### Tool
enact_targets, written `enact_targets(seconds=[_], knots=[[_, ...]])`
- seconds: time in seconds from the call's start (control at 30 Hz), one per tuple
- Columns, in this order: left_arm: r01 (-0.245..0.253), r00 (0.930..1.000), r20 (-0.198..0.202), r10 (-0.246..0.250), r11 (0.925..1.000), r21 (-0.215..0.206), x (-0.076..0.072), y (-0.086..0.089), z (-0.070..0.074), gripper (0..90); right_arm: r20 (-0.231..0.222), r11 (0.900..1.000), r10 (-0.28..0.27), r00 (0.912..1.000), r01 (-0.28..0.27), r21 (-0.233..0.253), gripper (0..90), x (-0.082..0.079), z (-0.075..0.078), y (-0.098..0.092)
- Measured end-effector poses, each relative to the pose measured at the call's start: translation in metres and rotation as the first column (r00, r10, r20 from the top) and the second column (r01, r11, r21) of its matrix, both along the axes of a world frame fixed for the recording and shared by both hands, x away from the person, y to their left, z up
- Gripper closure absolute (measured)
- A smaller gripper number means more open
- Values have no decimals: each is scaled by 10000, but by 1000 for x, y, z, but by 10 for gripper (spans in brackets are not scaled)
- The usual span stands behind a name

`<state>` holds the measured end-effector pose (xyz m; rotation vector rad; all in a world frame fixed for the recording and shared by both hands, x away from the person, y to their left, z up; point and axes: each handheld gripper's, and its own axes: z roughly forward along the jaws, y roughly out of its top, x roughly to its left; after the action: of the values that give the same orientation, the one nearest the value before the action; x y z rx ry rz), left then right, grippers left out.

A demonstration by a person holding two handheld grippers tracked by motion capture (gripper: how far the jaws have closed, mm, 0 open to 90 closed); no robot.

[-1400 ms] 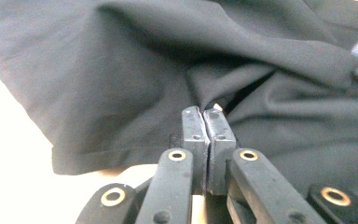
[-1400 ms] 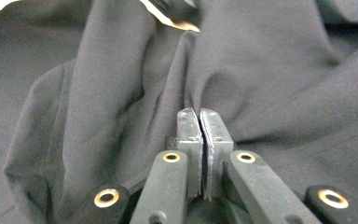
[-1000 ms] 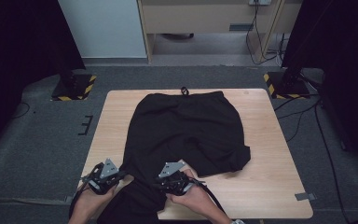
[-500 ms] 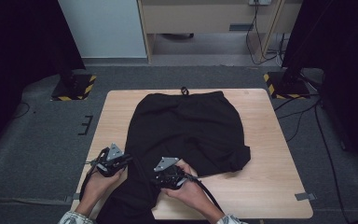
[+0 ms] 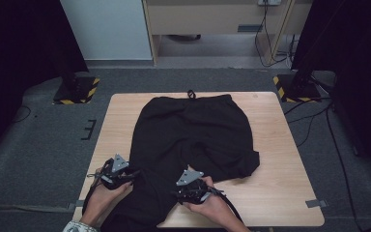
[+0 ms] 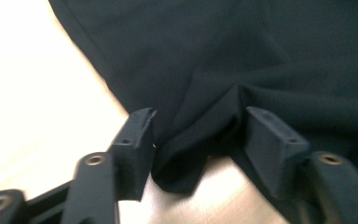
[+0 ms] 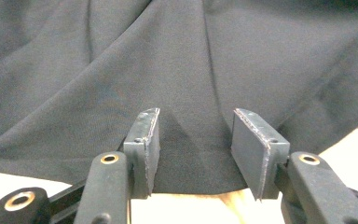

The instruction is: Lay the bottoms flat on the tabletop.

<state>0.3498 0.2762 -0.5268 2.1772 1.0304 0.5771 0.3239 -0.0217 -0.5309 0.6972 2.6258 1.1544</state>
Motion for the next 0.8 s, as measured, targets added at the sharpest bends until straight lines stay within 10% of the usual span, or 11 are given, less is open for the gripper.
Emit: enact_targets(seconds=[0.57,0.67,0.8], knots=[[-90,9988,-492,89,10000,-15,-24,38,4,357,221,9923,-1145,9932,1133,507,381,28,17,-13],[-187,9992,-353,168,9983,-551,-23,37,8,333,185,9937,-1081,9940,1075,311,378,31,10,-4],[76,9972,-737,-90,9998,-193,-24,29,2,303,239,9951,-935,9953,942,-304,373,32,0,5]])
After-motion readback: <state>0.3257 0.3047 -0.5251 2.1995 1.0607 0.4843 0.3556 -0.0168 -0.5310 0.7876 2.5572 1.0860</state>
